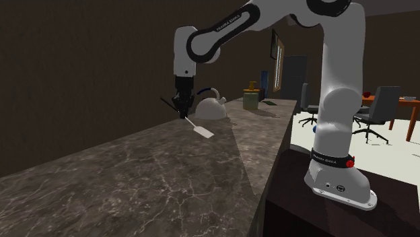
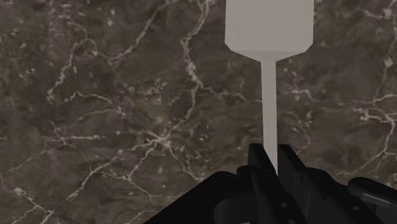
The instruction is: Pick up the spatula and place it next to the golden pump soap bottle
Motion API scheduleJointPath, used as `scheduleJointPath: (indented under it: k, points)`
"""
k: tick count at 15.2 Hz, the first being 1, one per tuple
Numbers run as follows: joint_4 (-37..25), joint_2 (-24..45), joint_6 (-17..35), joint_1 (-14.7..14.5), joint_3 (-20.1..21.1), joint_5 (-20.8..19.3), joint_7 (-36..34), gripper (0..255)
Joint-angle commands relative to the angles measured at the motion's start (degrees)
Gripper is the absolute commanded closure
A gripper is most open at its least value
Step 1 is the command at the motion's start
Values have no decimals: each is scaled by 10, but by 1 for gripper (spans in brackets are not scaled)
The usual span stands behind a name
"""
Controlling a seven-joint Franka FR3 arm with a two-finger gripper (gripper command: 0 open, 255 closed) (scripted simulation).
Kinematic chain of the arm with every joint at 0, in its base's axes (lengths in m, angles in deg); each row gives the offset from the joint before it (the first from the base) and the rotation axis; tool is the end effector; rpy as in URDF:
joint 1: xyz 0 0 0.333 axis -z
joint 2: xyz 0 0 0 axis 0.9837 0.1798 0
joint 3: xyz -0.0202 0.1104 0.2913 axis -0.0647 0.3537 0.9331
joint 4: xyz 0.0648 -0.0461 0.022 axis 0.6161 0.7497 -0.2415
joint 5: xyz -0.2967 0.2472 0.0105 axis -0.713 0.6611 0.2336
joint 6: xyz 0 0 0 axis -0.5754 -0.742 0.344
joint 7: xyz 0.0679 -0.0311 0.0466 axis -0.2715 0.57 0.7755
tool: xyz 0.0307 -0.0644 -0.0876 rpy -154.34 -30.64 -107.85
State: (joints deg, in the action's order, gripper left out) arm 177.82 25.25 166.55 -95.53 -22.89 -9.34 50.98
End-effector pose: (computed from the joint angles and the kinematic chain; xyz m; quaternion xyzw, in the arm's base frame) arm 0.4630 0.3212 0.4039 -0.9864 -0.1611 -0.0330 0.0056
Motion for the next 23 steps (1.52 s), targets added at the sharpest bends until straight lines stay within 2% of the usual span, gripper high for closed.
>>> scheduleJointPath:
  k: [1,23]
  points:
    - [-9,-9,-17,1,0,4,4,255]
    - [-139,-45,-182,3,-1,20,17,255]
